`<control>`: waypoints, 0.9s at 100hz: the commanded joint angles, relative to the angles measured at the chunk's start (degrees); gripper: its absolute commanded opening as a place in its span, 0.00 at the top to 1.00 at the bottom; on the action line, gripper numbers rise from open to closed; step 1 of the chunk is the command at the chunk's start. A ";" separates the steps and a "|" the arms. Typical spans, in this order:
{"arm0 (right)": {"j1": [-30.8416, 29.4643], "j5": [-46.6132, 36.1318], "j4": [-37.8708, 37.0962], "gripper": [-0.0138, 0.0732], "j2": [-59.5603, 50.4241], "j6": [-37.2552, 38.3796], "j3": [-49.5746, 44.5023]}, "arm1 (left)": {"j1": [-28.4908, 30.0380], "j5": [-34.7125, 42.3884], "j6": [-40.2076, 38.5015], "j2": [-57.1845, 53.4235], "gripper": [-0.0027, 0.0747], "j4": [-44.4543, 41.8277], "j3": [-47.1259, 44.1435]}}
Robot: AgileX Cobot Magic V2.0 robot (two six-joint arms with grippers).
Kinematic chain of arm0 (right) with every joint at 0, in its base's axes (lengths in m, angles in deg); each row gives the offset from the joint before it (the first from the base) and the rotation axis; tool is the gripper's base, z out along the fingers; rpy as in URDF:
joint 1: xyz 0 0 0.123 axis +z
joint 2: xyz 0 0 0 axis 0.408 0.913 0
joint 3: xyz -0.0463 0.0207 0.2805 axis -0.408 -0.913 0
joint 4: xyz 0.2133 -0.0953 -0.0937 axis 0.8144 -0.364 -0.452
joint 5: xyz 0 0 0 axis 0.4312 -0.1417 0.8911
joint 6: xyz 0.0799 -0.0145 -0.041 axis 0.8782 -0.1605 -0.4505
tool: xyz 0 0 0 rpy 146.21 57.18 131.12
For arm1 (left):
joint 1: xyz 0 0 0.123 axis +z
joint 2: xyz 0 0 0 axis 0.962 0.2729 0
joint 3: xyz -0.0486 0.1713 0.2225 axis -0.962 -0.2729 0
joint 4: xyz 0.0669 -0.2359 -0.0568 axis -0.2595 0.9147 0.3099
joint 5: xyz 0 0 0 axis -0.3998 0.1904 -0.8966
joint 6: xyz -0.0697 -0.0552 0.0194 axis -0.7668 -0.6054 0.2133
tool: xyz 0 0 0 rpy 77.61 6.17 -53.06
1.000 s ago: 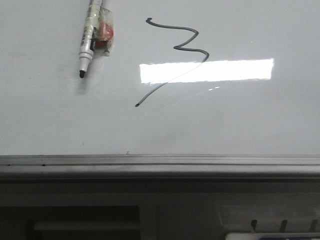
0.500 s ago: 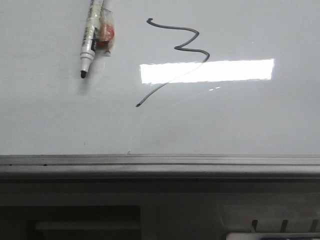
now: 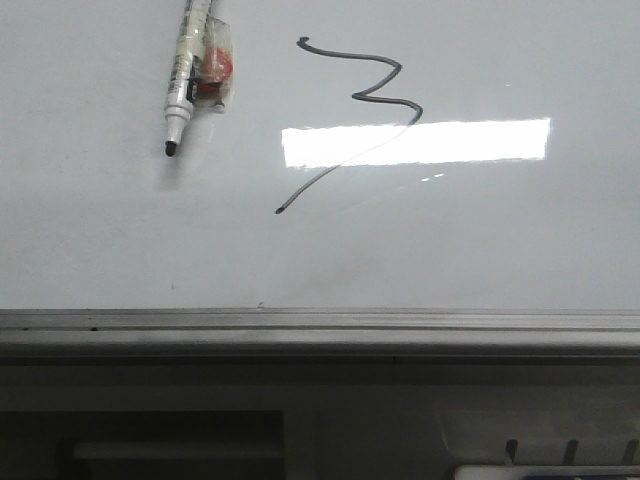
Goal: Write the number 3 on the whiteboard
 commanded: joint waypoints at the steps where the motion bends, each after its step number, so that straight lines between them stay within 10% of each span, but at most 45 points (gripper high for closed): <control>1: -0.20 -4.32 -0.10 0.90 -0.14 0.12 1.24 | 3.86 -0.93 -6.09 -1.23 0.99 -4.86 0.70; 35: -0.20 -4.32 -0.10 0.90 -0.14 0.12 1.24 | 9.76 -17.14 -12.37 -4.17 0.99 -4.85 -1.69; 90: -0.20 -4.32 -0.10 0.90 -0.14 0.12 1.24 | 9.84 -15.57 -13.73 -4.17 0.99 -5.38 -3.53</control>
